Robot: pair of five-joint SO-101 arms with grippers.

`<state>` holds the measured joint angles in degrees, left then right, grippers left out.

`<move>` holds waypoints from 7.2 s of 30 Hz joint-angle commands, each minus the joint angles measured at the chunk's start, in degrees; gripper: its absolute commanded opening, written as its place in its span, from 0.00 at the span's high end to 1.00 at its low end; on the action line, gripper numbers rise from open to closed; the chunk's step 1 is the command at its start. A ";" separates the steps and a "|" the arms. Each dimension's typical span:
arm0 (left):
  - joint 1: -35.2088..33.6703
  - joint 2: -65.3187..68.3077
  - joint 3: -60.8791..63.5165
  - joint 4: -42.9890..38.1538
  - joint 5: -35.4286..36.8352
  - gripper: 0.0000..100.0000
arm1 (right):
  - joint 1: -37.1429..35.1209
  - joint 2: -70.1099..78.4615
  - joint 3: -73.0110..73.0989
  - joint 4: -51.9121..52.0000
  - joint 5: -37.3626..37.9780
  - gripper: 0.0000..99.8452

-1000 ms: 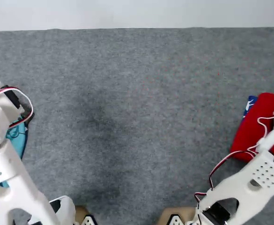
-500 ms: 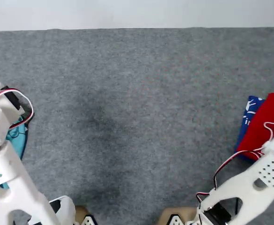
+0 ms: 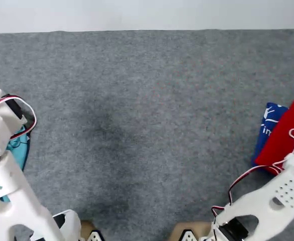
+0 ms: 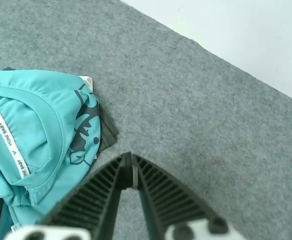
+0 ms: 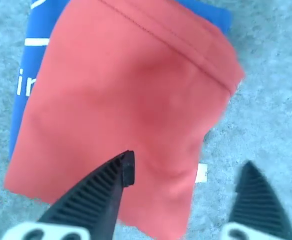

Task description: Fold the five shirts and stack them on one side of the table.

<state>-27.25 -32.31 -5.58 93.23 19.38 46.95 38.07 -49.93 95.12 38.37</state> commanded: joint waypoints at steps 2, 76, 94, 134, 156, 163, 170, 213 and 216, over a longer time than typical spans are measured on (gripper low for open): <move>0.00 -1.41 -0.13 0.26 -0.35 1.00 | -1.45 3.74 -3.16 -4.35 0.26 0.98; 0.00 -1.14 -0.13 0.18 -0.35 1.00 | -12.09 34.42 -43.60 -6.46 -0.09 0.98; 0.00 -1.05 -0.13 -0.09 -0.35 1.00 | -16.75 24.13 -46.42 3.12 -3.87 0.99; -19.69 32.18 -2.59 2.81 -56.26 0.81 | -21.58 -39.43 43.16 7.78 -11.96 0.99; -24.18 53.27 -2.59 -10.20 -65.58 0.98 | -21.49 -45.67 45.98 7.96 -15.12 0.99; -20.22 49.41 -10.33 5.01 -65.67 1.00 | -21.41 -48.75 45.98 7.96 -15.12 0.99; -10.46 33.49 -15.25 7.12 -59.69 1.00 | -21.41 -51.38 45.98 7.87 -14.95 0.99; 24.18 20.92 -15.34 7.21 -31.56 0.81 | -45.76 -55.52 57.67 7.96 -15.03 0.99; 13.98 18.29 -13.76 7.30 -35.08 0.83 | -52.88 -55.52 62.07 7.96 -15.03 0.99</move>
<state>-3.87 -9.80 -18.95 98.95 -12.44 0.35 -15.47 10.20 100.66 23.87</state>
